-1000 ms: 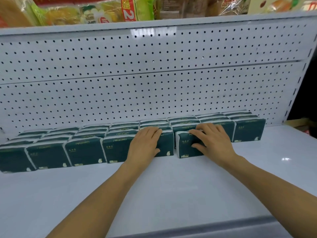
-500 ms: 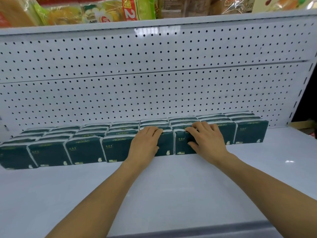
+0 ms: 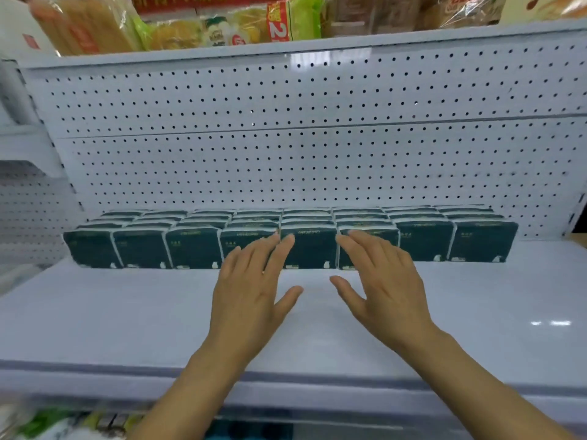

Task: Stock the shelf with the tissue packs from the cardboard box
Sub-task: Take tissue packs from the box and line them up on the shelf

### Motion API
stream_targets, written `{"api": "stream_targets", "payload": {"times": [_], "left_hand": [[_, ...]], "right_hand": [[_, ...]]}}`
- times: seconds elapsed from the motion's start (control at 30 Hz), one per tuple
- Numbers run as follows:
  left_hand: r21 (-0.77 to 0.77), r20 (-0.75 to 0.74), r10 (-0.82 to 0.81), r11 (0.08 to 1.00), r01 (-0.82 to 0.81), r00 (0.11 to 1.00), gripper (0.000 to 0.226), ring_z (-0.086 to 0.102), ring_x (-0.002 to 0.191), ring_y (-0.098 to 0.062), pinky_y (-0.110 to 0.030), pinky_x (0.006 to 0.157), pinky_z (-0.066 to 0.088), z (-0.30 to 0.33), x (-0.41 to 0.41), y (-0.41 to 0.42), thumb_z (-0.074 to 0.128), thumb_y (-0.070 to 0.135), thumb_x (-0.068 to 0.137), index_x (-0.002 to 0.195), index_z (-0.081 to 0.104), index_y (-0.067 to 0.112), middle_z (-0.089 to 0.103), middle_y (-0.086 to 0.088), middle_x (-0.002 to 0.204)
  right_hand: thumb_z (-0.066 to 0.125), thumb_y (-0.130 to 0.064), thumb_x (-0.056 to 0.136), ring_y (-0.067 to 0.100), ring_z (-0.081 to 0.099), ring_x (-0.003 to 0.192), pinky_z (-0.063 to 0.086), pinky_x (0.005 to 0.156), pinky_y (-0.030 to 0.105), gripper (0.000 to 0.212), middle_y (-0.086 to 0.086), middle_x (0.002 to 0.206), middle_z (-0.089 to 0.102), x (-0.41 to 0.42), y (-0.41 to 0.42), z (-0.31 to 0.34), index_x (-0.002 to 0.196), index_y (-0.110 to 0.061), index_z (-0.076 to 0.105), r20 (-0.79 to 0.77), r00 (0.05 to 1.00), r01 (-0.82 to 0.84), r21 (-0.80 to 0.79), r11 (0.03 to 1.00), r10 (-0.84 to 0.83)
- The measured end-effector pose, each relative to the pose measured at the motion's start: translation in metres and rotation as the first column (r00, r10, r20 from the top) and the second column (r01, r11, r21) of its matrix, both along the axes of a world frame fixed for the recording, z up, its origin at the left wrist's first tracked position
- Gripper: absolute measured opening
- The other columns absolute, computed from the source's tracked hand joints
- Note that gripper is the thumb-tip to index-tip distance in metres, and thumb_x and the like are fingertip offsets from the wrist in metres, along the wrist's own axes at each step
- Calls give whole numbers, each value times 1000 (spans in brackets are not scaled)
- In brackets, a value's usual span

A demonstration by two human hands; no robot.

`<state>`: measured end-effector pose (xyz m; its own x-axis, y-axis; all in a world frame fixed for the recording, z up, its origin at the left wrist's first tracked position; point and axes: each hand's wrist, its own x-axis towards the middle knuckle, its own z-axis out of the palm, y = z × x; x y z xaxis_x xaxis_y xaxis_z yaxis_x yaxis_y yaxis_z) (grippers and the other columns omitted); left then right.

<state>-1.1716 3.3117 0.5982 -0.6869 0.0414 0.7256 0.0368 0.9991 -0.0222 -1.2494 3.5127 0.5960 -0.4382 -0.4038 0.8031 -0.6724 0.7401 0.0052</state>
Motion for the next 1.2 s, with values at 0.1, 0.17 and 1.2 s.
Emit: {"api": "stream_targets", "payload": {"times": [0.1, 0.17, 1.2], "left_hand": [[20, 13, 51, 998, -51, 999, 67, 52, 125, -25, -50, 104, 43, -12, 39, -7, 56, 51, 90, 146, 39, 20, 54, -4, 139], [23, 28, 93, 995, -94, 995, 67, 53, 124, -26, -51, 104, 44, -20, 65, -15, 54, 52, 88, 145, 38, 20, 55, -5, 138], [127, 787, 249, 831, -542, 565, 68, 51, 124, -26, -41, 99, 42, -246, 540, -385, 53, 53, 93, 151, 30, 25, 53, -2, 136]], "right_hand": [[63, -41, 89, 25, 54, 117, 46, 95, 45, 53, 7, 132, 58, 24, -13, -11, 134, -17, 53, 11, 999, -53, 27, 998, 52], [55, -43, 90, 24, 51, 117, 45, 95, 45, 51, 7, 132, 57, 41, -25, -16, 135, -17, 52, 12, 995, -100, 37, 994, 100], [74, -40, 79, 23, 64, 94, 50, 73, 40, 43, -3, 103, 68, 452, -393, -239, 118, -25, 65, 615, 770, -491, 397, 775, 173]]}}
